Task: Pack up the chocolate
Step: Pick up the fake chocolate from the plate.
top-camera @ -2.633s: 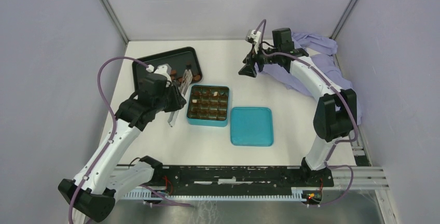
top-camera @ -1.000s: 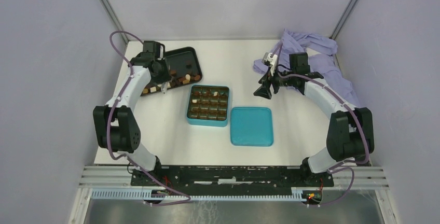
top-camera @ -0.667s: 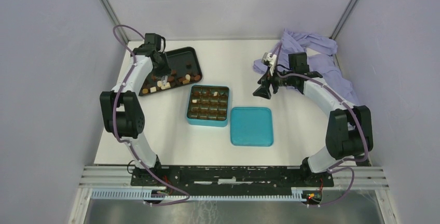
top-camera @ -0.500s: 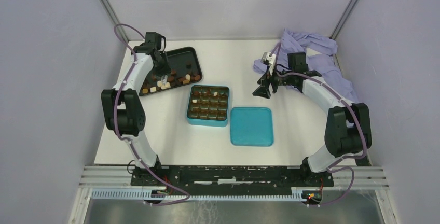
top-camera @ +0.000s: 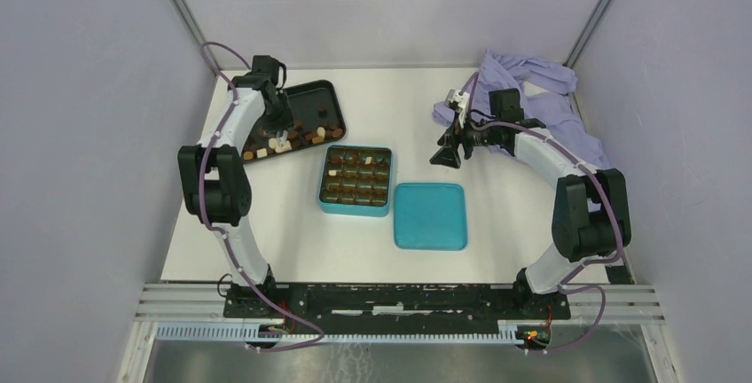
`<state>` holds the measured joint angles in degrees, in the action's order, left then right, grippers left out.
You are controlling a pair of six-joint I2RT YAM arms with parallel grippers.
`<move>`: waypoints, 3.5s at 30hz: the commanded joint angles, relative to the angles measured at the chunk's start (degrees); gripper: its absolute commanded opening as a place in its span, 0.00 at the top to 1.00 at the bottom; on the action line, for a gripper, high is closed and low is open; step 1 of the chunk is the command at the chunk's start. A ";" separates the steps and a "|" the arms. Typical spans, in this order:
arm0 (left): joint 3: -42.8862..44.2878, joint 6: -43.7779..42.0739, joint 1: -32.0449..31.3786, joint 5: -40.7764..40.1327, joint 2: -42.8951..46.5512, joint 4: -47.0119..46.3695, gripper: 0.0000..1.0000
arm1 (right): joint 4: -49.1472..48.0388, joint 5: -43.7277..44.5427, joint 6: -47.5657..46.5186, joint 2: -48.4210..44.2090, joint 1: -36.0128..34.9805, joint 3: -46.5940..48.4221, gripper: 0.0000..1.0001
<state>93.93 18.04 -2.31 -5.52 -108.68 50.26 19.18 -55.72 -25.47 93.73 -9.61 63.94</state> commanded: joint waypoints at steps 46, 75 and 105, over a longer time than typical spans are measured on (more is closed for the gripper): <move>-1.60 -2.17 0.54 0.66 9.41 -3.81 0.98 | 0.60 -2.10 0.82 2.40 0.21 3.64 0.24; -0.51 6.52 1.95 3.11 3.88 -4.45 0.57 | 0.19 -1.84 0.43 1.82 0.22 1.93 0.23; 9.17 10.25 1.87 2.68 -6.25 -0.02 0.53 | 0.08 -2.72 0.34 2.56 0.23 1.76 0.23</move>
<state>99.61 25.34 -0.56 -1.45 -114.43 49.30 20.40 -56.82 -24.75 95.74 -9.61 65.36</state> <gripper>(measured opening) 0.480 0.767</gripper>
